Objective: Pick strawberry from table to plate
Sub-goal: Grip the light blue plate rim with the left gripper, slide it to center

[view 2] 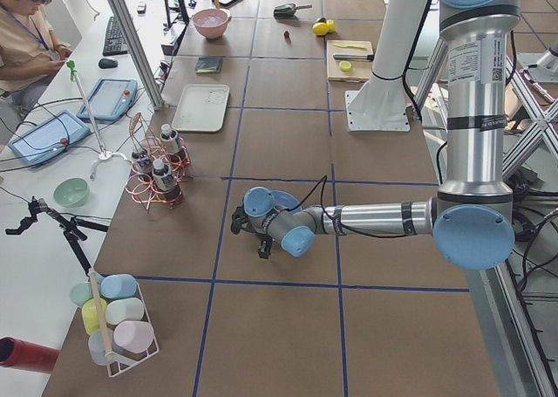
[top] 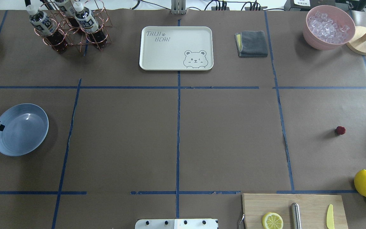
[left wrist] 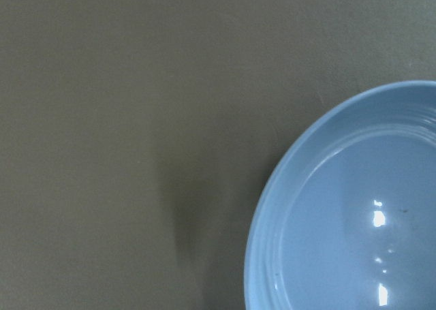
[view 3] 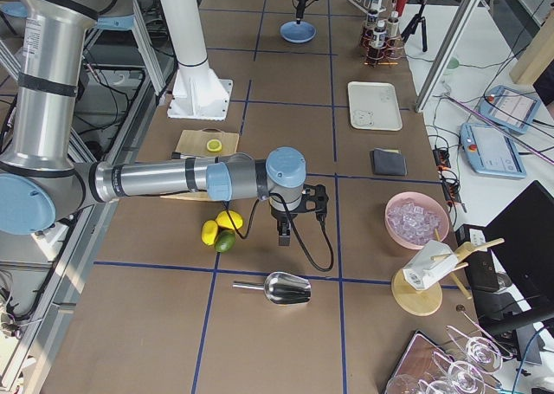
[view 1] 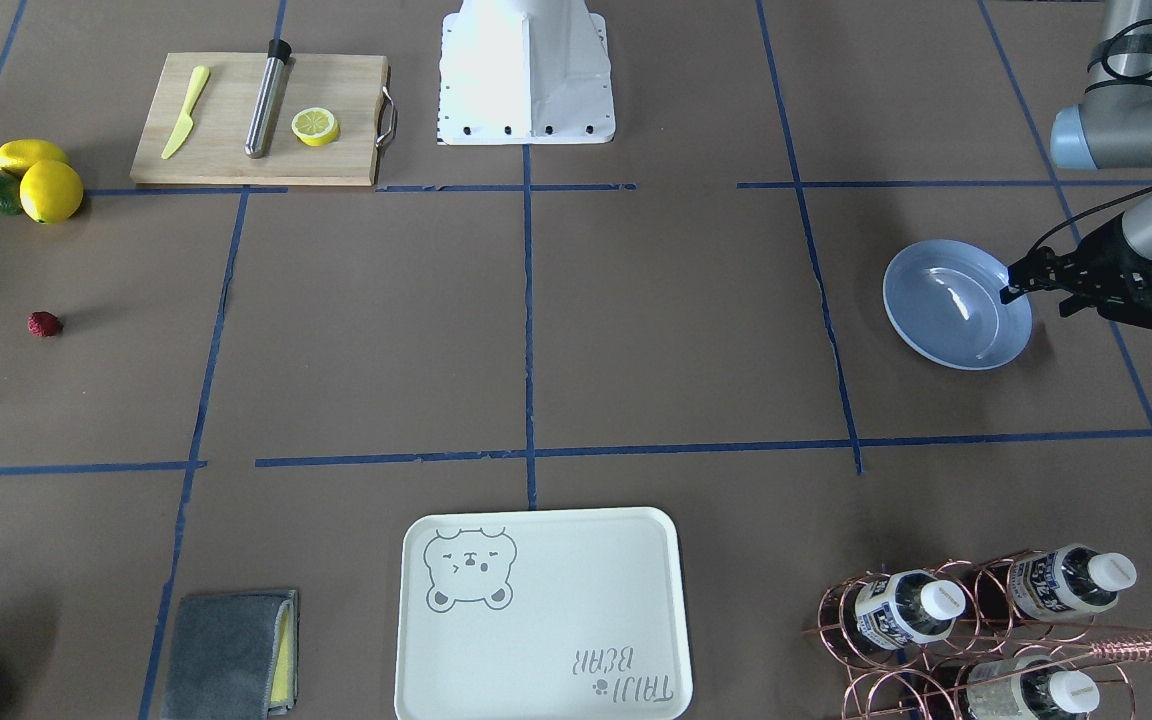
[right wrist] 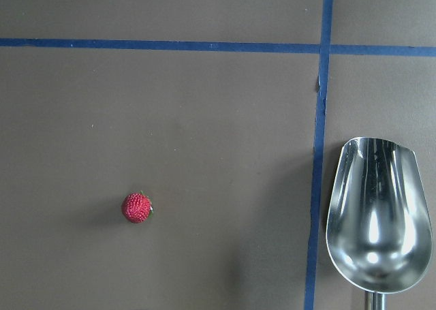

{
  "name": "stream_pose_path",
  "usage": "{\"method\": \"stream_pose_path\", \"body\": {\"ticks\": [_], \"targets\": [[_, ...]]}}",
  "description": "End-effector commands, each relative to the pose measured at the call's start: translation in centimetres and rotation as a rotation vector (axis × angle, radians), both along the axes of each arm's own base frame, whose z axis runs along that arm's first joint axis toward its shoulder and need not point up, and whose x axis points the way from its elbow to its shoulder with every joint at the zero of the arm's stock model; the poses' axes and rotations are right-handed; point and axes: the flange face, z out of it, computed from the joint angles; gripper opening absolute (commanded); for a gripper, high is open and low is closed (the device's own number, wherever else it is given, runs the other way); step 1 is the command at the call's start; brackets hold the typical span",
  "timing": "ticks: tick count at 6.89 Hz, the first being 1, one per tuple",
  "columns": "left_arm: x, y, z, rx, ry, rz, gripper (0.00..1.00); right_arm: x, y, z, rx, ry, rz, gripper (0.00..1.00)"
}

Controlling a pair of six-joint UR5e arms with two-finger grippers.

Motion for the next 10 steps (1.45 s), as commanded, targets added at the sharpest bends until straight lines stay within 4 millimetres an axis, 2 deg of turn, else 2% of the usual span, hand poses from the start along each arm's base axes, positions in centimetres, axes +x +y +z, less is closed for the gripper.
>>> {"method": "stream_pose_path", "body": {"ticks": [1,4,5,6,7,9,10], "targets": [[0.5,-0.1,-0.2,0.006,-0.002,0.005,0.72,-0.1,0.0,0.0,0.0,0.0,-0.001,1.0],[1.6,-0.4,-0.5,0.011,0.001,0.022,0.71,-0.1,0.0,0.0,-0.001,-0.002,-0.002,1.0],[2.0,-0.3,-0.6,0.013,0.002,0.03,0.61,-0.1,0.0,0.0,0.0,0.0,-0.001,1.0],[2.0,-0.3,-0.6,0.012,0.003,0.03,0.13,-0.1,0.0,0.0,0.0,-0.002,-0.002,1.0],[2.0,-0.3,-0.3,-0.018,-0.004,0.017,0.0,-0.1,0.0,0.0,0.0,-0.002,-0.002,1.0],[3.6,-1.8,-4.7,-0.125,0.089,-0.038,0.0,-0.1,0.0,-0.1,0.001,-0.009,-0.003,1.0],[4.4,-2.5,-8.5,-0.166,0.159,-0.041,0.0,-0.1,0.0,-0.1,0.001,-0.009,-0.003,1.0]]}}
